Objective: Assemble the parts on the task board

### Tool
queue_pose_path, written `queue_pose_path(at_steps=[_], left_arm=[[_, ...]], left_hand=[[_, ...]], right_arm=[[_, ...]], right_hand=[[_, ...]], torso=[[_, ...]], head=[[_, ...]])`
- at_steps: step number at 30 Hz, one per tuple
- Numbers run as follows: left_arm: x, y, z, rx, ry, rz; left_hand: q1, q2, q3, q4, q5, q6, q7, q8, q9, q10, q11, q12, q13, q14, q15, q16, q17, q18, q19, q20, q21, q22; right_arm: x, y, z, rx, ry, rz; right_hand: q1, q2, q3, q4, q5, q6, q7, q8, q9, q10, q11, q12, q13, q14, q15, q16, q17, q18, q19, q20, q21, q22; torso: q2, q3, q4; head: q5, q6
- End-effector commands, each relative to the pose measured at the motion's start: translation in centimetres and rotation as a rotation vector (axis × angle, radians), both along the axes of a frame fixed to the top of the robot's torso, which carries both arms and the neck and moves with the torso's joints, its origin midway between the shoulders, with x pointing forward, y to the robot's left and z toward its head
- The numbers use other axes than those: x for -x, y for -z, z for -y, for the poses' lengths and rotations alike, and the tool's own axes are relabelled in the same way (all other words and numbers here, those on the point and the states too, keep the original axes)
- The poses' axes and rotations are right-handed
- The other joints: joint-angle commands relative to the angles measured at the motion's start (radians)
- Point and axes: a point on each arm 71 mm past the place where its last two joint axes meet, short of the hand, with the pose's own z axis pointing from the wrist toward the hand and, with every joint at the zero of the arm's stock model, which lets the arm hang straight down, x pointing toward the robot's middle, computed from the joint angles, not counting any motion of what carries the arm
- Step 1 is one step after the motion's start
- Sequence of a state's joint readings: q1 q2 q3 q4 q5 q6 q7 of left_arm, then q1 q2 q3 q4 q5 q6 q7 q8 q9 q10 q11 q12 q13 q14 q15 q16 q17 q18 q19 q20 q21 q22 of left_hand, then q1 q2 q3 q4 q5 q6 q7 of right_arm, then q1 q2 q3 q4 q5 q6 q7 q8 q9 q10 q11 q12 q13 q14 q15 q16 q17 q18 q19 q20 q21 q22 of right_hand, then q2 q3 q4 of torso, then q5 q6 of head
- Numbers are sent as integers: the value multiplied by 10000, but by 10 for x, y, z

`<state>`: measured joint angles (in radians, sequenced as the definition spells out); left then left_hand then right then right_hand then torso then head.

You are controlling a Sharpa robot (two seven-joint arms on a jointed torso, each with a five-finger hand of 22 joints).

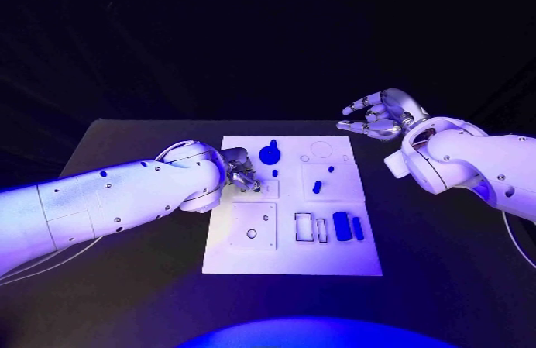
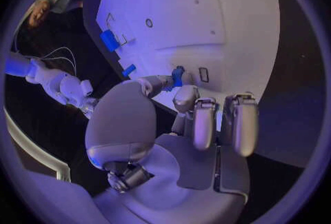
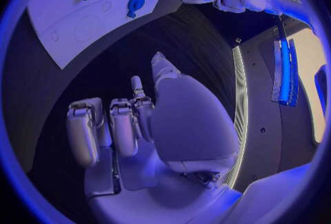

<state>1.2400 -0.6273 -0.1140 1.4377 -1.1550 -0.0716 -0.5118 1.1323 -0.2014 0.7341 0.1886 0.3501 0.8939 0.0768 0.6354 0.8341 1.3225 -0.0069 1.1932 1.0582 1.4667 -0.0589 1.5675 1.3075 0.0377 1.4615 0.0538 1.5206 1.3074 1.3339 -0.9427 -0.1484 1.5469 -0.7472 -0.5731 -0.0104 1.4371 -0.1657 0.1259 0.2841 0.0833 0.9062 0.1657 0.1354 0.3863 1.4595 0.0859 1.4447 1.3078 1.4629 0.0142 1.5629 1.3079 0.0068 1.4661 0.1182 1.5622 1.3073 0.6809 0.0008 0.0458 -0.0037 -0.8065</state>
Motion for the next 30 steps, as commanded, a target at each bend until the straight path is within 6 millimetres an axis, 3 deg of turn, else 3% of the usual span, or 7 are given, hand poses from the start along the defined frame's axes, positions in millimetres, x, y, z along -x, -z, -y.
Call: queue_pose_path(at_steps=[1,22,30], left_arm=[[3,4,2,-153,303,-323],[2,5,2,-190,295,-419],[1,6,2,-66,198,-545]], left_hand=[[74,-32,2104,-2137,54,124,-70,54,17,63,-11,26,1,1035,-53,20,2615,-99,256,-42,52,1524],[65,-71,2111,-2142,107,156,-77,43,21,86,-19,27,15,1039,-59,29,2627,-100,258,-50,54,1527],[-47,-37,2066,-2025,70,190,-87,1,25,87,-22,-69,-88,1039,-57,29,2628,-93,232,-54,39,1496]], right_arm=[[0,0,-2,92,-179,-20],[1,1,-2,92,-192,-39],[1,0,-1,89,-172,-27]], right_hand=[[4,98,-28,-45,-6,-44,-6,39,8,-10,-44,-48,1496,998,-67,-41,2302,-32,978,-71,-51,2550],[13,115,-27,-49,-8,-52,-6,54,6,-6,-45,-46,1497,996,-69,-44,2295,-28,972,-73,-64,2543],[-5,131,-31,-35,-9,-57,-6,61,5,-11,-44,-52,1491,996,-70,-45,2294,-29,974,-75,-61,2545]], torso=[[-5,2,7],[6,3,-4],[10,6,5]], head=[[13,-8],[47,-12],[12,-76]])
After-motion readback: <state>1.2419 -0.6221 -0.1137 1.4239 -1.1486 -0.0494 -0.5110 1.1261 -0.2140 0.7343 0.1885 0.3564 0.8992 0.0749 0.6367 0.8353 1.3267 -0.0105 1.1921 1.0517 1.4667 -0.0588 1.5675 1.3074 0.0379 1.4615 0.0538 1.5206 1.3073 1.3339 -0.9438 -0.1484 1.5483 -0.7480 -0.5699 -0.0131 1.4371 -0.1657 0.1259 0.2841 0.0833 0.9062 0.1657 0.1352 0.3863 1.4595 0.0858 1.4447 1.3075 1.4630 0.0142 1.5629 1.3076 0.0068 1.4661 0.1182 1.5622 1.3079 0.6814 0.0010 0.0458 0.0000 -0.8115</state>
